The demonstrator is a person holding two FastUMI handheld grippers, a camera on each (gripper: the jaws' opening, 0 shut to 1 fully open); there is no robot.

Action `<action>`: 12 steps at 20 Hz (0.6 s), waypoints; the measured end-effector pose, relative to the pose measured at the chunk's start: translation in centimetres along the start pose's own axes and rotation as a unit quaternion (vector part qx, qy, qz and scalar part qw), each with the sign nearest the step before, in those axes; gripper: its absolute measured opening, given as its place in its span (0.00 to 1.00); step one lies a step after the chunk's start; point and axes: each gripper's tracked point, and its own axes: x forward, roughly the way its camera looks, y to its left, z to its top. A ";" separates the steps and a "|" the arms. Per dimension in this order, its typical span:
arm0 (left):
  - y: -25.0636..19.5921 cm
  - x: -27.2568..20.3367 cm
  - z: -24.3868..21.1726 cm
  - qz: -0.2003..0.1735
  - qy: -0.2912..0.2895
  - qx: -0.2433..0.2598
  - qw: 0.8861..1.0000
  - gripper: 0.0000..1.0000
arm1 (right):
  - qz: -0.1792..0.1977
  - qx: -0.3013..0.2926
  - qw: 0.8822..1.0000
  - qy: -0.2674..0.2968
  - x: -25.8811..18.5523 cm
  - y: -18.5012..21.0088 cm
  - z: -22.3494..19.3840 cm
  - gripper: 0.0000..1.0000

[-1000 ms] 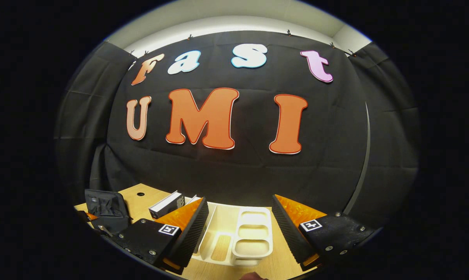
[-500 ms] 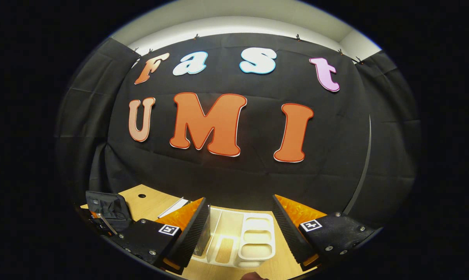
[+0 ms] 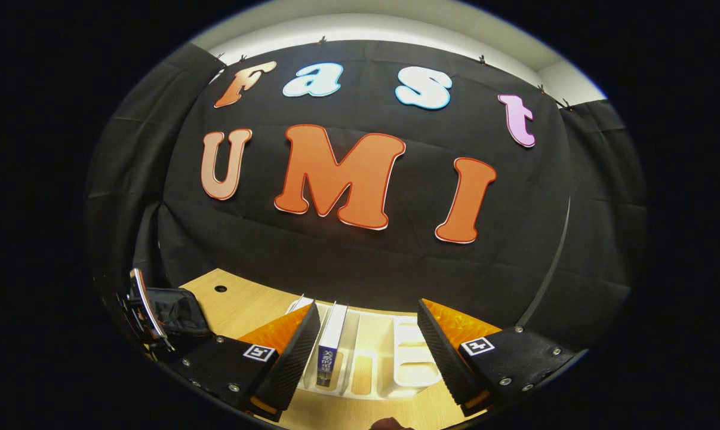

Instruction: Open the schoolbag, grab two books from the bookshelf and put them into the schoolbag.

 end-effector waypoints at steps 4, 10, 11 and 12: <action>2.7 -1.3 1.5 -0.036 -0.021 0.009 0.999 0.07 | 0.006 -0.005 0.999 0.045 0.2 2.2 -0.2 0.97; 7.4 -3.6 5.0 -0.062 -0.036 -0.003 0.997 0.07 | 0.077 -0.009 0.987 0.143 2.6 5.5 -0.9 0.97; 8.2 -4.0 5.4 -0.062 -0.036 -0.006 0.997 0.06 | 0.091 -0.005 0.984 0.155 3.4 6.0 -0.7 0.97; 8.9 -4.4 5.6 -0.065 -0.029 -0.016 0.997 0.06 | 0.104 -0.004 0.980 0.167 4.3 6.6 -0.4 0.97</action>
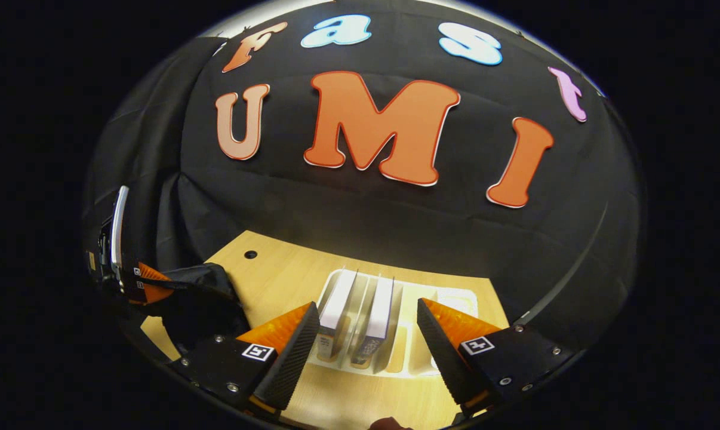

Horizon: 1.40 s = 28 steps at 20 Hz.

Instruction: Open the schoolbag, grab two books from the bookshelf and put them into the schoolbag.

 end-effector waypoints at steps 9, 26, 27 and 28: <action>3.3 -1.3 2.7 0.000 0.035 -0.032 0.999 0.05 | 0.082 -0.064 0.984 0.147 6.5 2.9 -0.6 0.98; 1.3 0.4 3.5 -0.030 0.055 -0.048 0.997 0.06 | 0.057 0.053 0.914 0.398 16.3 4.7 -9.1 0.66; 1.3 0.5 3.4 -0.031 0.054 -0.050 0.997 0.06 | 0.051 0.055 0.912 0.403 16.6 4.5 -9.6 0.61; 1.2 0.7 3.3 -0.032 0.056 -0.052 0.997 0.06 | 0.047 0.060 0.909 0.409 16.8 4.4 -10.1 0.56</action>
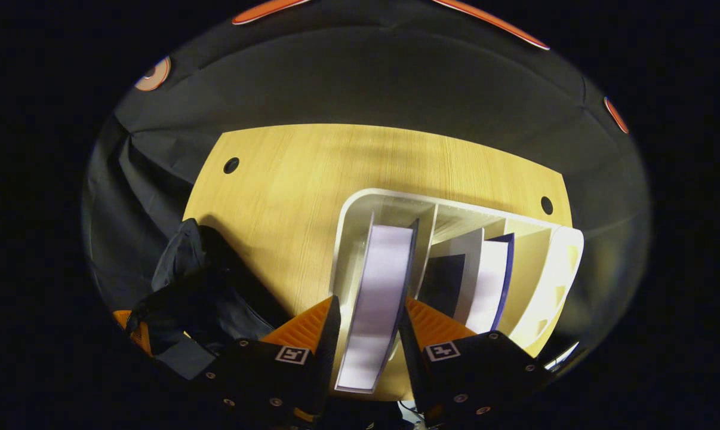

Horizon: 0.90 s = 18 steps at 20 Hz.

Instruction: Open the schoolbag, grab two books from the bookshelf and put them into the schoolbag.

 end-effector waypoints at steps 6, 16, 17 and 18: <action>-0.1 0.5 -0.5 -0.005 0.005 -0.012 1.000 0.06 | -0.004 0.045 0.999 0.015 0.0 -0.3 -0.3 0.37; -0.5 1.7 -1.0 -0.048 -0.002 0.033 0.998 0.06 | 0.005 0.092 0.995 -0.038 -7.4 -1.2 -4.5 0.35; -0.5 1.7 -1.0 -0.054 -0.006 0.037 0.998 0.06 | 0.002 0.099 0.994 -0.044 -8.1 -1.3 -5.2 0.35; -0.6 1.7 -1.0 -0.059 -0.007 0.039 0.997 0.06 | 0.000 0.106 0.993 -0.047 -8.8 -1.5 -5.9 0.35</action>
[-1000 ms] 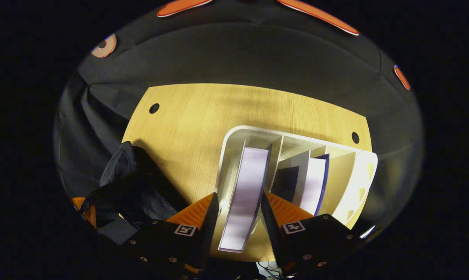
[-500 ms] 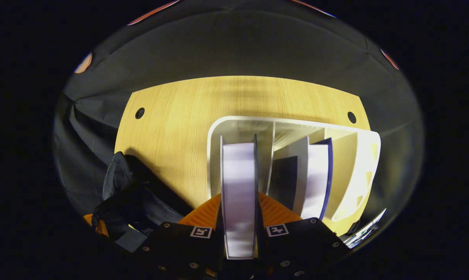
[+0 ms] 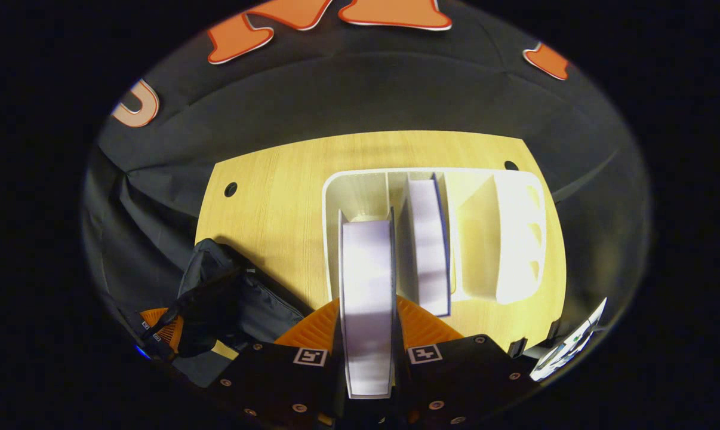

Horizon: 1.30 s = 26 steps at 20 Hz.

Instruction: Open the schoolbag, grab two books from the bookshelf and put them into the schoolbag.

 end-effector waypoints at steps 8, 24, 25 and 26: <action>-0.2 -0.1 -0.6 -0.018 -0.010 0.010 1.000 0.06 | 0.016 0.013 0.999 -0.025 -5.5 -0.5 -5.5 0.35; -0.7 -0.1 -0.9 -0.050 -0.024 0.009 0.998 0.06 | 0.176 0.072 0.980 -0.057 -9.1 4.6 -14.2 0.34; -0.8 0.0 -0.9 -0.052 -0.026 0.009 0.998 0.06 | 0.193 0.081 0.977 -0.050 -8.7 5.8 -15.0 0.34; -0.8 0.0 -0.8 -0.054 -0.031 0.009 0.998 0.06 | 0.214 0.086 0.972 -0.043 -7.9 7.0 -15.5 0.34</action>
